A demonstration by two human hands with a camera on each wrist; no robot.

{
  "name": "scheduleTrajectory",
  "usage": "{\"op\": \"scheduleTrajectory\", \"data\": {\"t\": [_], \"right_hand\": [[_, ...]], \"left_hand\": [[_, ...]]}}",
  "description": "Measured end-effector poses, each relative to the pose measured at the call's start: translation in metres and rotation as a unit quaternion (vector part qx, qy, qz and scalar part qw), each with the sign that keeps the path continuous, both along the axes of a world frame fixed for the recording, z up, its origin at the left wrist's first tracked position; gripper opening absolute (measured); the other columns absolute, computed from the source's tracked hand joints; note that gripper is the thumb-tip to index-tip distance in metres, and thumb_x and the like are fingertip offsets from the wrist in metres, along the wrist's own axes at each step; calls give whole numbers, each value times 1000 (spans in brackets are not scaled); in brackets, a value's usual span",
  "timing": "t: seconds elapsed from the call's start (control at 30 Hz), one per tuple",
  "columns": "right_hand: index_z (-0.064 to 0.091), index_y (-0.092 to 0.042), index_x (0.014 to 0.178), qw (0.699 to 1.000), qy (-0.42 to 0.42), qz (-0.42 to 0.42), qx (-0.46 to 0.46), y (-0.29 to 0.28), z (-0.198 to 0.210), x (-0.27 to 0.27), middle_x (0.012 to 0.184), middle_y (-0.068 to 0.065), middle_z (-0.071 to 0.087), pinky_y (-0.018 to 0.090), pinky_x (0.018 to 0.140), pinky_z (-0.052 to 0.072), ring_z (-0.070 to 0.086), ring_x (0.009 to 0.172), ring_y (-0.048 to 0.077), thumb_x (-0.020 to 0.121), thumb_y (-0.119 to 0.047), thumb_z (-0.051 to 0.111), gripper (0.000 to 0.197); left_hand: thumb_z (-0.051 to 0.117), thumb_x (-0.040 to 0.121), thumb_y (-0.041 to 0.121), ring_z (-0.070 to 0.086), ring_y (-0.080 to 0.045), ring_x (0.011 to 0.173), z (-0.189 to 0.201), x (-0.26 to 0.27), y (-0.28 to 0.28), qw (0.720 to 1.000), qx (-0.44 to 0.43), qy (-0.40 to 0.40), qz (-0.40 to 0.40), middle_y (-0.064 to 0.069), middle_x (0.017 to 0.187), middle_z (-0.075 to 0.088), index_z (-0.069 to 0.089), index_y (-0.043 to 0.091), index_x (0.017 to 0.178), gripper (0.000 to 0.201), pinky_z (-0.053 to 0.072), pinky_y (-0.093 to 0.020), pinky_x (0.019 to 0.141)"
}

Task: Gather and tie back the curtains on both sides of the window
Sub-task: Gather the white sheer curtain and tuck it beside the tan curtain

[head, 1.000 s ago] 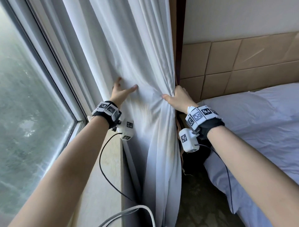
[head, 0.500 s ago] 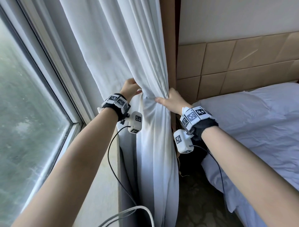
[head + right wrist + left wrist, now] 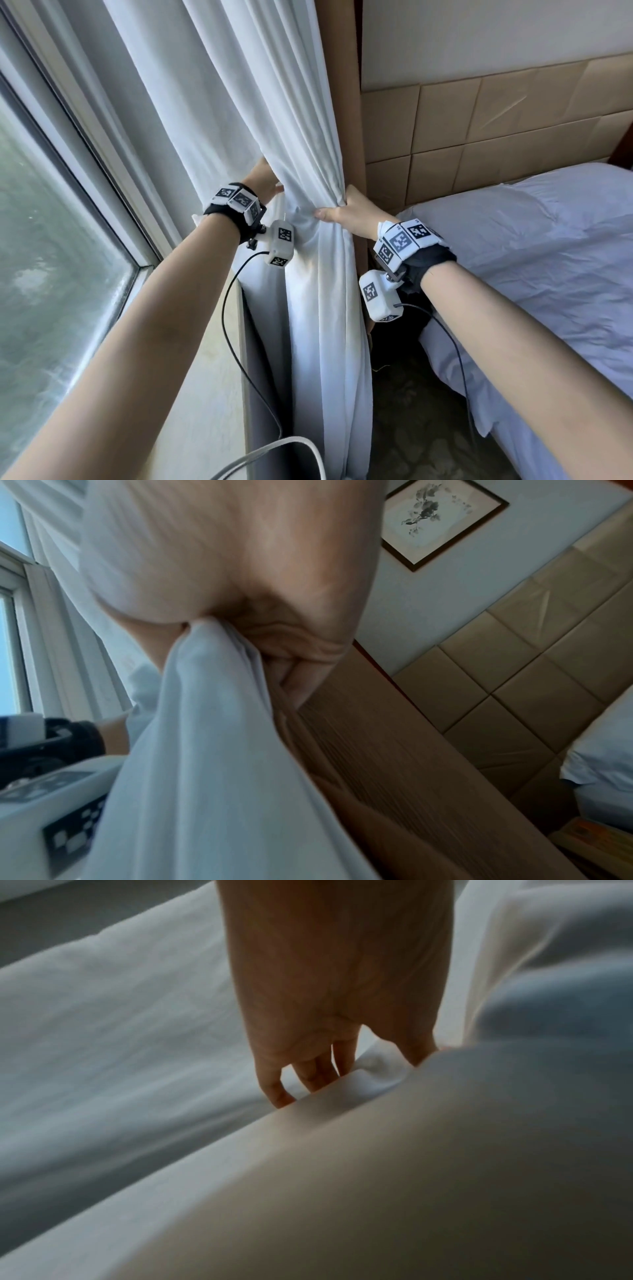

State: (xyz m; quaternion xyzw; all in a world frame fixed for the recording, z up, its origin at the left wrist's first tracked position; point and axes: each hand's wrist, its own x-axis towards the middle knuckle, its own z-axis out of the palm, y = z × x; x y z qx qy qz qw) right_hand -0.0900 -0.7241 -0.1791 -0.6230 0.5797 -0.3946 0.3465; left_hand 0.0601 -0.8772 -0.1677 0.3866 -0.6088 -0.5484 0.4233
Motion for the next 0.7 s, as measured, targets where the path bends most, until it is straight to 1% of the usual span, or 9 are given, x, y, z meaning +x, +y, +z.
{"op": "scheduleTrajectory", "data": {"t": [0.07, 0.1, 0.17, 0.23, 0.33, 0.43, 0.53, 0.6, 0.7], "right_hand": [[57, -6, 122, 1000, -9, 3, 5, 0, 1, 0, 119, 3, 64, 37, 106, 42, 59, 113, 17, 83, -27, 73, 47], [56, -5, 120, 1000, -9, 5, 5, 0, 2, 0, 119, 3, 64, 36, 106, 42, 58, 112, 17, 83, -25, 72, 45], [54, -7, 125, 1000, -9, -5, 2, -2, -1, -1, 120, 1, 64, 38, 105, 44, 59, 112, 16, 72, -41, 75, 66], [52, -13, 128, 1000, -10, 8, 12, -21, -18, -12, 121, -2, 64, 39, 103, 45, 60, 112, 15, 58, -57, 75, 86], [51, -14, 129, 999, -36, 1, 6, -25, -21, -15, 122, -2, 63, 39, 103, 46, 60, 112, 14, 57, -57, 76, 87], [52, -10, 129, 999, -40, -19, -4, -8, -6, -15, 121, 2, 63, 39, 104, 45, 60, 112, 17, 70, -39, 75, 69], [50, -7, 130, 998, -61, -15, 7, -5, -1, -22, 122, 3, 62, 39, 107, 43, 59, 114, 17, 71, -34, 77, 71], [53, -6, 127, 997, -73, 9, 14, -4, 2, -29, 118, 1, 65, 35, 105, 44, 61, 110, 13, 72, -26, 79, 64], [49, -10, 132, 995, -93, 16, 42, -1, 3, -39, 120, -2, 65, 33, 104, 43, 61, 112, 13, 55, -36, 84, 89]], "left_hand": [[52, 86, 4, 59, -2, 61, 14, -5, 15, 999, -10, 6, -36, 11, 70, 62, 64, 21, 78, 23, 50, -18, 62], [54, 83, 4, 54, 0, 49, 19, -6, 19, 999, -26, 4, -46, 10, 56, 58, 64, 22, 57, 33, 47, -15, 52], [71, 65, 4, 41, -1, 30, 28, -13, 28, 997, -19, 13, -69, 9, 33, 44, 48, 18, 27, 46, 38, -13, 37], [73, 54, -3, 44, -1, 30, 33, -18, 34, 992, -9, -8, -124, 8, 33, 46, 50, 18, 26, 41, 39, -15, 37], [53, 71, 1, 55, -3, 42, 29, -21, 38, 991, 1, -30, -132, 8, 49, 57, 63, 20, 44, 34, 46, -17, 45], [51, 85, 5, 61, 4, 67, 27, -20, 50, 992, 1, -63, -107, 8, 88, 56, 58, 12, 99, 17, 51, -15, 66], [60, 81, 14, 57, -1, 93, 15, -9, 42, 985, -4, -138, -101, 6, 108, 56, 35, 11, 141, 65, 52, -18, 83], [63, 73, 27, 59, -12, 104, 9, -4, 34, 993, 7, -104, -54, 0, 126, 57, 21, 25, 147, 85, 49, -38, 98], [76, 62, 41, 58, -18, 115, -15, 5, -20, 996, 5, -76, 54, -5, 139, 46, -6, 37, 149, 120, 50, -43, 98]]}}
